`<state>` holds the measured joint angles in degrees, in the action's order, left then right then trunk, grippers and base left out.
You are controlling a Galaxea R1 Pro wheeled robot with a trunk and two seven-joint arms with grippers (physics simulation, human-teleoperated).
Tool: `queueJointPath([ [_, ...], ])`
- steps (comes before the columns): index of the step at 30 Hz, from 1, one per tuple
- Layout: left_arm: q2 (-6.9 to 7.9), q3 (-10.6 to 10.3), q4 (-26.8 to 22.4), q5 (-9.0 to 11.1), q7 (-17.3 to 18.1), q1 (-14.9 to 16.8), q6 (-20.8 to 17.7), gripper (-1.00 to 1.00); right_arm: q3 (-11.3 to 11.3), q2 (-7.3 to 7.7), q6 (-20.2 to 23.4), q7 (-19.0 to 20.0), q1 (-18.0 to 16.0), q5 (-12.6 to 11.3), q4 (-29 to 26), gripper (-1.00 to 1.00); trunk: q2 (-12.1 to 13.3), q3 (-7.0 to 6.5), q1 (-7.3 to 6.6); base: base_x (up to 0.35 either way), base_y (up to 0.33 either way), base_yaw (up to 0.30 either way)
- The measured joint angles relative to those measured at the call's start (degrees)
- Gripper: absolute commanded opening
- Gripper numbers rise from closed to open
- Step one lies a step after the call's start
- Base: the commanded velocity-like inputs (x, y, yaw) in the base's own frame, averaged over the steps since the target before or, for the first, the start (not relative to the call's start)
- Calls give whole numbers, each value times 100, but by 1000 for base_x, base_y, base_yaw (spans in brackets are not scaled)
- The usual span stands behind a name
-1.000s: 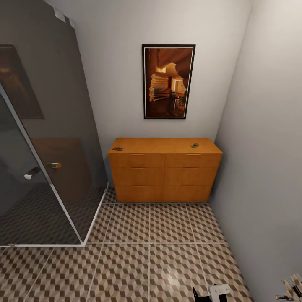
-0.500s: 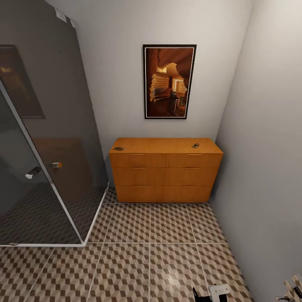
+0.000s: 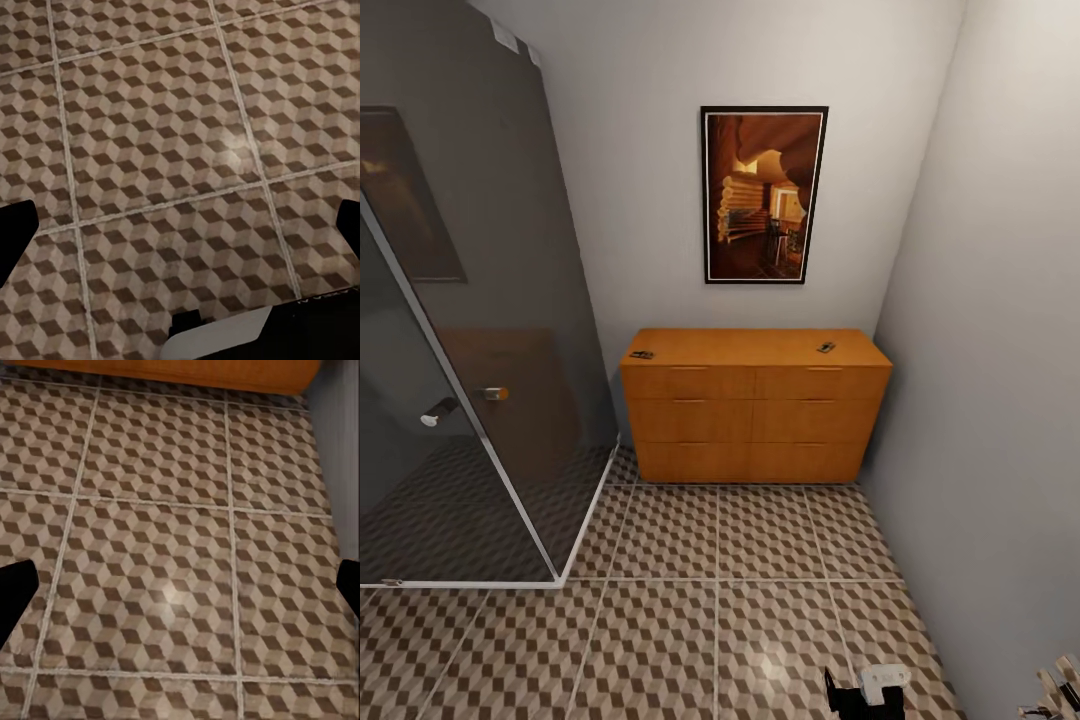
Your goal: Take the four mousetraps from the cabinet in the bathroom and place them on the bathroom floor. Make sure all four end up on the same floor surface, and ensure that at least two of them are either under or directly next to the same bathroom sink.
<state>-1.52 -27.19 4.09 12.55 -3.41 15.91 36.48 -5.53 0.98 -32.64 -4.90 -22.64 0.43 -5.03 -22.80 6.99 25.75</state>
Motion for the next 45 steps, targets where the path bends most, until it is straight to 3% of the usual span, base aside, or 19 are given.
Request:
queueJointPath([
  [1,3,0,-1,2,7,-16,0,100,-3,-1,132,-121,-2,3,-139,100,0,0,0,0,0,0],
  [2,5,0,1,5,13,-43,0,100,-7,-1,700,-463,-8,15,-673,100,0,-1,0,0,0,0],
  [5,17,0,-1,9,20,-76,0,100,-12,6,1808,-829,-8,20,-1717,100,0,0,0,0,0,0],
  [9,47,1,0,11,26,-96,0,100,-18,41,3174,-1023,-11,24,-3039,100,0,0,0,0,0,0],
  [11,79,3,2,13,28,-103,-1,100,-22,67,4013,-1090,-22,30,-4061,100,0,-2,0,0,0,0],
  [13,88,0,2,11,28,-106,-1,100,-23,75,4307,-1109,-27,25,-4466,100,0,0,0,0,0,0],
  [17,99,-1,7,13,31,-113,0,100,-31,85,5381,-1135,-211,67,-5427,100,0,-1,0,0,0,0],
  [20,99,-1,7,13,32,-114,0,100,-32,86,5851,-1136,-460,84,-5671,100,0,-1,0,0,0,0],
  [23,96,-1,6,13,36,-136,-1,100,-34,88,6564,-1138,-1131,102,-5858,100,1,-2,0,0,0,0],
  [29,96,-1,6,13,37,-148,0,100,-32,81,7410,-1141,-2284,88,-5888,100,0,-1,0,0,0,0],
  [35,90,0,5,12,37,-153,-1,100,-37,64,8075,-1051,-3196,63,-5949,100,0,-1,0,0,0,0],
  [40,93,-1,6,13,37,-162,0,100,-79,34,8263,-810,-3464,49,-6199,100,0,0,-1,0,0,0],
  [45,95,-1,2,14,34,-172,0,100,-104,1,8320,-700,-3527,44,-6295,100,1,0,0,0,0,0],
])
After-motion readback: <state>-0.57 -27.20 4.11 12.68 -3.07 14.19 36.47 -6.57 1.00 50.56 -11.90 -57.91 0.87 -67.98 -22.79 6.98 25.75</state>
